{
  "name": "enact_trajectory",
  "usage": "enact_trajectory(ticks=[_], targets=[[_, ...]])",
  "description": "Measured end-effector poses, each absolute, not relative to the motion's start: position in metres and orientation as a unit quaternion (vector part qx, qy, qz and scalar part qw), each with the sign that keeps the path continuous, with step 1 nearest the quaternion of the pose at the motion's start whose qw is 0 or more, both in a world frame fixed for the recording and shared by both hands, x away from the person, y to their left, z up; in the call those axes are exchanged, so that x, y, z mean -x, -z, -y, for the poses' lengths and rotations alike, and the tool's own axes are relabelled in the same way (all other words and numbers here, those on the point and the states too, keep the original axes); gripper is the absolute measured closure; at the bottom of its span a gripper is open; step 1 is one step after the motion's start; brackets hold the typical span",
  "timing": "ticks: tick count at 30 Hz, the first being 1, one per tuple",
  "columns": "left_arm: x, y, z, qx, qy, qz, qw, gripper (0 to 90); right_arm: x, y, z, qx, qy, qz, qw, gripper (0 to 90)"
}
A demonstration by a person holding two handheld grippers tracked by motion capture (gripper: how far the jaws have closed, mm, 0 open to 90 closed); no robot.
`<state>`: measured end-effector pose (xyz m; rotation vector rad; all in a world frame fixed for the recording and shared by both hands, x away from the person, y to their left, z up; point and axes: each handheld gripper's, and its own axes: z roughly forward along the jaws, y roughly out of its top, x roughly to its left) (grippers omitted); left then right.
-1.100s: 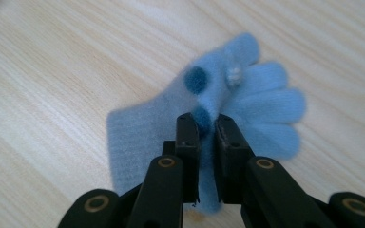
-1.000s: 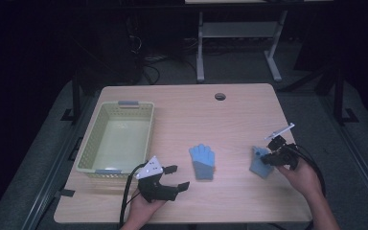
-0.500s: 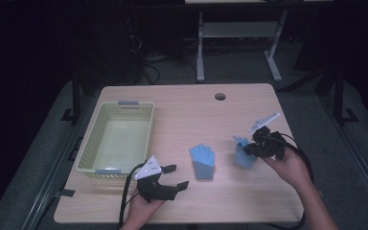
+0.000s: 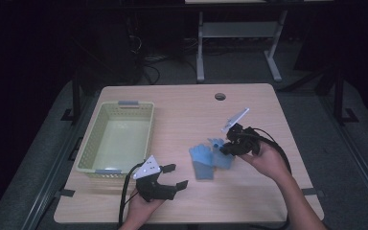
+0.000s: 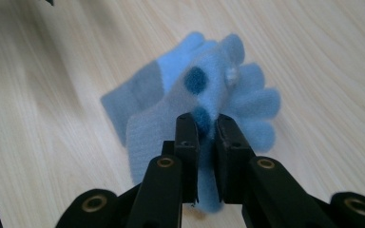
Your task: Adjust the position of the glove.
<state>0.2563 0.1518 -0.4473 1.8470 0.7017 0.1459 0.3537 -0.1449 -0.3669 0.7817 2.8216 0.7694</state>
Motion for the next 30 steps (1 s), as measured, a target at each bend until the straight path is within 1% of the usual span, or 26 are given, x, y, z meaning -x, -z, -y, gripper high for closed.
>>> enact_trajectory(ticks=[12, 30], targets=[[-0.256, 0.446, -0.154, -0.782, -0.062, -0.296, 0.546, 22.1, -0.365, 0.383, 0.103, -0.211, -0.234, -0.949, 0.028, 80.3], [-0.256, 0.446, -0.154, -0.775, -0.06, -0.299, 0.554, 22.1, -0.371, 0.399, 0.087, -0.189, -0.215, -0.958, -0.008, 79.2]])
